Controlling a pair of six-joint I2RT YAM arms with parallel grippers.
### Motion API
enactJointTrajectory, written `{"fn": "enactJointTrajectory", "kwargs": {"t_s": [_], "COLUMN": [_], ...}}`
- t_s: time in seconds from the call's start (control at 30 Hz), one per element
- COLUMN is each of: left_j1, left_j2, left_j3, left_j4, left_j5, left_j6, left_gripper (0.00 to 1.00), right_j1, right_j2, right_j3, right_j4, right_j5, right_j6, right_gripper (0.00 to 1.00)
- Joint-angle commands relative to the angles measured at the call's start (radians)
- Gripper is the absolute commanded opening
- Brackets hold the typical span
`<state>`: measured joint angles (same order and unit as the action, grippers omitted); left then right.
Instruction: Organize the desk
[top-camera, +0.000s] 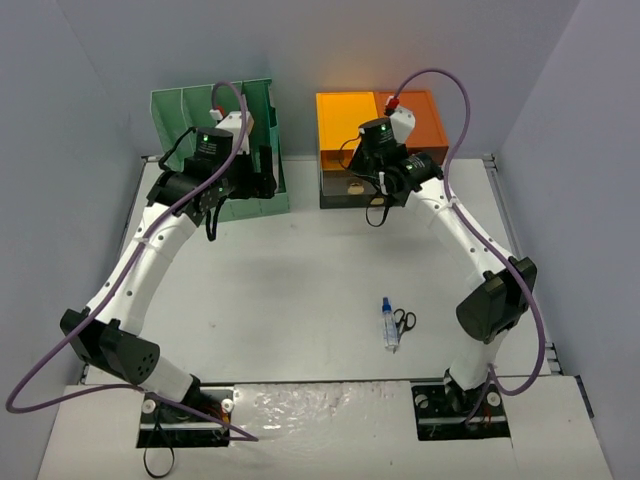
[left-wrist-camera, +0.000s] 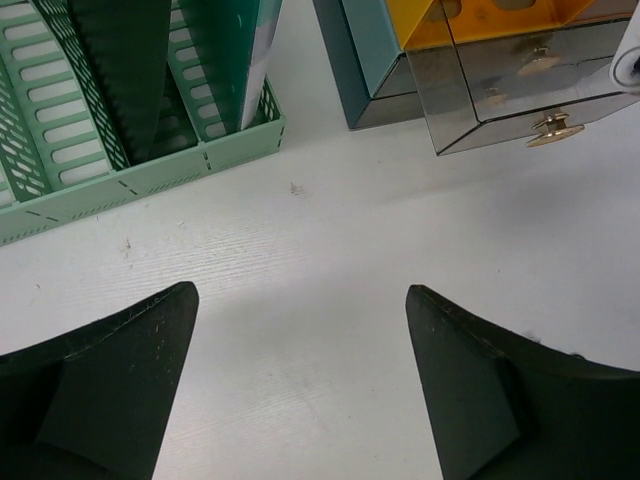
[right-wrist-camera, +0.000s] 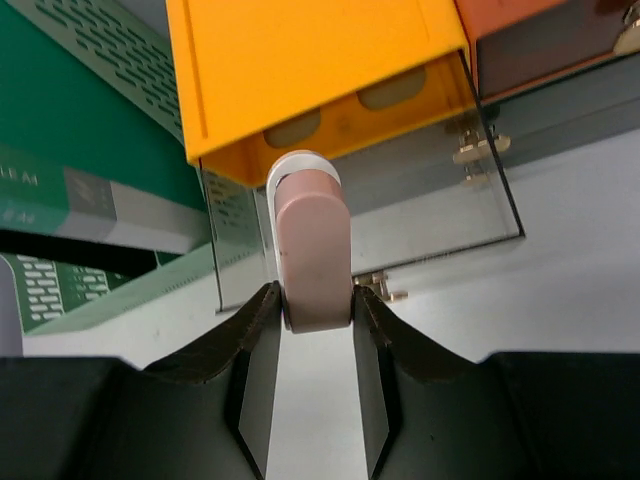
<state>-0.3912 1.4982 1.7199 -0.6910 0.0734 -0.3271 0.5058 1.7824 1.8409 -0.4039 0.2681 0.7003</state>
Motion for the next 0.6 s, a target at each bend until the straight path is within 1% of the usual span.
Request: {"fn": "enactJointTrajectory", "kwargs": {"t_s": [0.0,0.17,0.27,0.4,0.57], "left_j1": [0.006,0.006,0.006,0.006,0.008], "left_j2": [-0.057,-0.055,-0.053,-0.057,-0.059], "left_j3": [0.019,0.028,0.032,0.037,0.038], "left_j4": [0.058,0.058,0.058,0.057,0.054], "left_j5": [0.003,0.003,0.005,0.002,0.000], "left_j6": [-0.015,-0.015,-0.015,-0.014,-0.010], "left_gripper": [0.82,0.83,0.82,0.82,0.82], "right_j1": [-0.062,-0.078,-0.067,-0.056,-0.046], "right_j2": [-0.005,0.013,0.014,0.006,-0.055], "right_j3": [0.048,-0.014,-0.090,-0.143,-0.223], "right_j4": [0.228,0.369,0.466,0.492,0.483], "right_j5": [-0.106,-0.184,-0.230,-0.250,-0.231], "right_j6": [0.111,0.265,0.338,0.389,0.387], "right_gripper": [0.00,0.00,0.00,0.00,0.00]}}
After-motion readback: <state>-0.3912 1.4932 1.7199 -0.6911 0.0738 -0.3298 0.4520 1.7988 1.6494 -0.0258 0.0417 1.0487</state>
